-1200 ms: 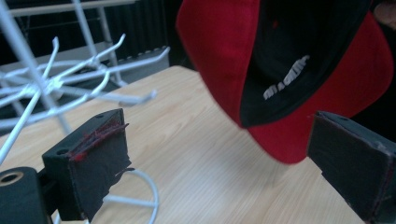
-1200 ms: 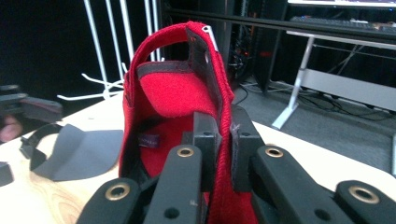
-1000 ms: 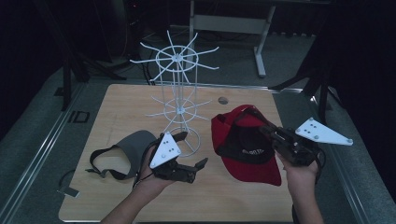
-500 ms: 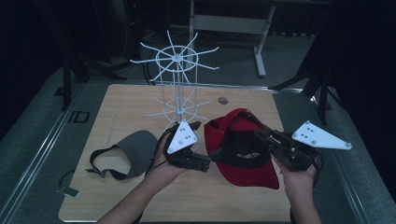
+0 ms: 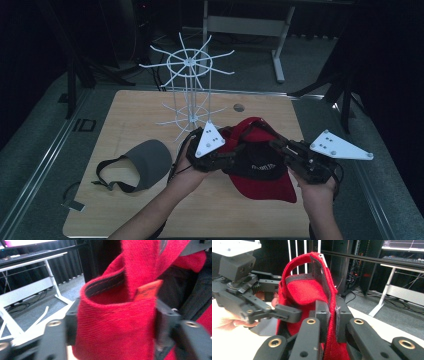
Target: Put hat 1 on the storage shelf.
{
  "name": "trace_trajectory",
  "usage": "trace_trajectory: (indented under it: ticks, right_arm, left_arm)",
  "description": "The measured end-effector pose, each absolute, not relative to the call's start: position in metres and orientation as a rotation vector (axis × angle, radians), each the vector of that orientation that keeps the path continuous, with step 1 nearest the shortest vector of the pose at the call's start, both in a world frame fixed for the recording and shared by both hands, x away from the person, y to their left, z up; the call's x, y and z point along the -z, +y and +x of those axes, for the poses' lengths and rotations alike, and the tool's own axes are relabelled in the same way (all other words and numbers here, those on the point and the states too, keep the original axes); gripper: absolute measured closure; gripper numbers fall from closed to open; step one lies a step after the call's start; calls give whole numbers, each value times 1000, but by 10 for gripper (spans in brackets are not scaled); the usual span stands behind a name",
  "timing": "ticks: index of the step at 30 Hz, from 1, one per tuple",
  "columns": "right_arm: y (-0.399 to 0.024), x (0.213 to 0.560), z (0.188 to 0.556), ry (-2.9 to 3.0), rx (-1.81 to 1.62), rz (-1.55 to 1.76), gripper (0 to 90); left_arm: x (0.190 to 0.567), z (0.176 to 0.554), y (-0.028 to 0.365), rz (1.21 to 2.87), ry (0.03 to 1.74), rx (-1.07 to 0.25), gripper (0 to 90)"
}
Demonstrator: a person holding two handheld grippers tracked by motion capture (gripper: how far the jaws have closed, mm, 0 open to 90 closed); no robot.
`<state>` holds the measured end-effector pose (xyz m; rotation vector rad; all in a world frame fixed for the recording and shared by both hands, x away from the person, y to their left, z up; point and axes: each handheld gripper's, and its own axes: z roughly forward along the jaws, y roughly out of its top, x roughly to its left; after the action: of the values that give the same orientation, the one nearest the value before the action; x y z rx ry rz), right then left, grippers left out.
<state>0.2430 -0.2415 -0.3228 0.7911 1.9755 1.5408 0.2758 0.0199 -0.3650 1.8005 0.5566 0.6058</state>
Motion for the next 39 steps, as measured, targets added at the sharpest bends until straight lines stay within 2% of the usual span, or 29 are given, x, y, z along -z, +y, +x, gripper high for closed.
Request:
trace_trajectory:
  ticks: [6, 7, 8, 12, 23, 30, 33, 35, 37, 38, 39]
  right_arm:
    - [-242, 324, 242, 1975, -1535, 792, 842]
    - [-242, 324, 243, 1975, -1533, 790, 842]
    - [-241, 325, 243, 1982, -1532, 791, 842]
    - [-241, 326, 242, 1985, -1528, 791, 842]
    - [-249, 338, 240, 1983, -1537, 825, 837]
    - [-254, 350, 239, 1995, -1546, 876, 819]
    - [-258, 354, 238, 2006, -1569, 889, 776]
    - [-259, 356, 236, 2025, -1574, 883, 702]
    - [-260, 357, 236, 2035, -1593, 880, 702]
    - [-261, 358, 233, 2056, -1596, 868, 616]
    - [-262, 359, 232, 2062, -1600, 856, 596]
  left_arm:
    - [361, 277, 15, 1821, 574, -606, 628]
    - [359, 278, 13, 1839, 584, -608, 628]
    - [359, 278, 12, 1843, 590, -607, 709]
    - [356, 277, 7, 1853, 604, -610, 822]
    - [347, 273, 1, 1861, 600, -688, 860]
    - [345, 272, -3, 1880, 596, -684, 863]
    - [343, 271, -3, 1875, 589, -681, 863]
    - [341, 269, -4, 1873, 585, -678, 863]
    - [341, 269, -4, 1873, 585, -678, 863]
    - [338, 267, -5, 1867, 574, -688, 864]
    - [337, 266, -5, 1870, 569, -683, 864]
